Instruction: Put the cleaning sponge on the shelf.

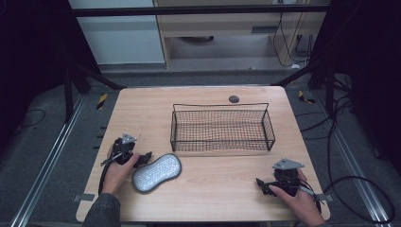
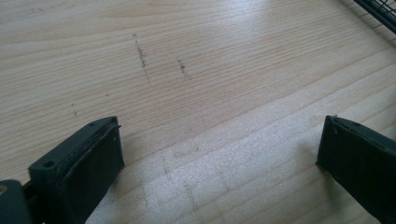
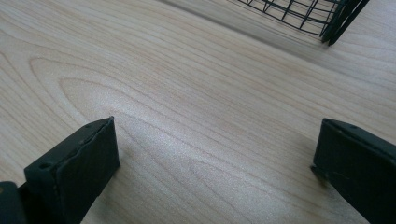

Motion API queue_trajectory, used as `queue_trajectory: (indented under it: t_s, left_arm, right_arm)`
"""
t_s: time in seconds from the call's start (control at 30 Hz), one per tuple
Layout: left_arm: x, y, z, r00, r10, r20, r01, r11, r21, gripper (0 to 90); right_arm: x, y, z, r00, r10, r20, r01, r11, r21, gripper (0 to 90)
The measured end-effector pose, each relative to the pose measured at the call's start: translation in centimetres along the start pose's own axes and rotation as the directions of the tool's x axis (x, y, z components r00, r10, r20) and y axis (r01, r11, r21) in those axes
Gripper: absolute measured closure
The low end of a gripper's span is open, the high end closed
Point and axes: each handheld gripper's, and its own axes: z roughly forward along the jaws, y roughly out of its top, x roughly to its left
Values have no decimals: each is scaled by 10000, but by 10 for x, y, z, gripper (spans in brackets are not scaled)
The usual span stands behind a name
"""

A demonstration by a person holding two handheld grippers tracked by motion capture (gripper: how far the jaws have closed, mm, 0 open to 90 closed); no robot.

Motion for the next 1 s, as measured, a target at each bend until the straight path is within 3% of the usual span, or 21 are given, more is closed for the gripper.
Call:
queue_trajectory:
  t_s: [0.1,0.17,0.3,0.4,0.6,0.73,0.77,0.8,0.87,1.0]
  left_arm:
    - [1,0,0,10000,27,-4,-27,10000,18,0]
    - [3,2,-4,9996,25,-272,-26,10000,-35,40]
    - [6,4,-13,9990,-245,-380,233,9992,-320,27]
    - [4,7,-23,9984,62,-562,-86,9991,-424,26]
    - [-9,5,-49,9961,844,-249,-853,9957,-368,28]
    - [-19,10,-58,9954,962,38,-958,9937,-581,30]
    - [-27,13,-61,9911,1315,225,-1305,9905,-425,30]
    - [-27,13,-61,9911,1315,225,-1305,9905,-425,31]
    - [-34,15,-65,9844,1735,302,-1729,9847,-216,31]
    - [-43,14,-70,9784,1977,608,-1985,9801,72,31]
  right_arm:
    - [0,0,0,10000,26,12,-26,10000,13,3]
    - [0,0,0,10000,17,14,-17,10000,5,3]
    - [0,0,0,10000,17,13,-17,10000,5,3]
    - [0,0,0,10000,6,15,-6,10000,3,3]
    - [0,0,0,10000,13,15,-13,10000,5,3]
    - [0,0,0,10000,13,10,-13,10000,2,3]
    - [0,0,0,10000,4,15,-4,10000,0,3]
    - [0,0,0,10000,4,15,-4,10000,0,3]
    - [0,0,0,10000,23,22,-23,10000,2,3]
    - [0,0,0,10000,23,20,-23,10000,4,3]
